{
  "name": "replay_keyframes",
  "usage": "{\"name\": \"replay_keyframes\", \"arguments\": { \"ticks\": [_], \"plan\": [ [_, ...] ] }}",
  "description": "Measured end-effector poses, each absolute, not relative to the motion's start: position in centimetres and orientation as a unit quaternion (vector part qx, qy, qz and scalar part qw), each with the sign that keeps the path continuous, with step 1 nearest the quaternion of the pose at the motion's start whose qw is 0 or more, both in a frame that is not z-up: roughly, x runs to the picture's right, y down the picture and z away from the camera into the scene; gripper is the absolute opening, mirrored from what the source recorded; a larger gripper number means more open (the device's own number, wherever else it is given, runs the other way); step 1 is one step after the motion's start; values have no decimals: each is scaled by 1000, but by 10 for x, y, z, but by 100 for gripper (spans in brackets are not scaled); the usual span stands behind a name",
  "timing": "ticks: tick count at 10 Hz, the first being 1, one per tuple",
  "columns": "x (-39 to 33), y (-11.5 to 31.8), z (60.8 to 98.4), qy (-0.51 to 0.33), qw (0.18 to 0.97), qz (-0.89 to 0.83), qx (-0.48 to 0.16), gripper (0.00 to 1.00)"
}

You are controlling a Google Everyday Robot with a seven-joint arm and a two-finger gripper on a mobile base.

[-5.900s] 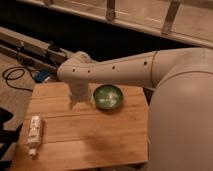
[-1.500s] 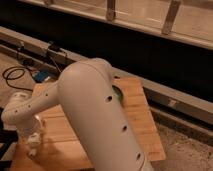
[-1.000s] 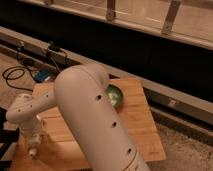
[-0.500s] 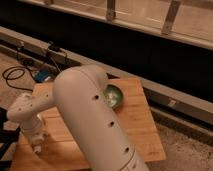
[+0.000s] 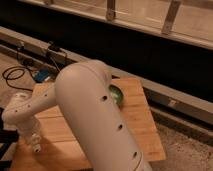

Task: Place the bottle in the ceramic bowl

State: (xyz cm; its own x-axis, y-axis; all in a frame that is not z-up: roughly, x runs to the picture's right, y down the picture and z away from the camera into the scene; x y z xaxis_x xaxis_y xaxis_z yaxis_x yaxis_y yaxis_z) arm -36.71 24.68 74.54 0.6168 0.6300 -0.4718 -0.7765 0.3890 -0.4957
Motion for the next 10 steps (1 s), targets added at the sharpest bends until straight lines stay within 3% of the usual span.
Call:
{"name": "replay_keyframes", "arguments": {
  "ticks": [4, 10],
  "plan": [
    [-349, 188, 718, 85, 838, 442, -309, 0],
    [-292, 58, 730, 80, 843, 470, -250, 0]
  ]
}}
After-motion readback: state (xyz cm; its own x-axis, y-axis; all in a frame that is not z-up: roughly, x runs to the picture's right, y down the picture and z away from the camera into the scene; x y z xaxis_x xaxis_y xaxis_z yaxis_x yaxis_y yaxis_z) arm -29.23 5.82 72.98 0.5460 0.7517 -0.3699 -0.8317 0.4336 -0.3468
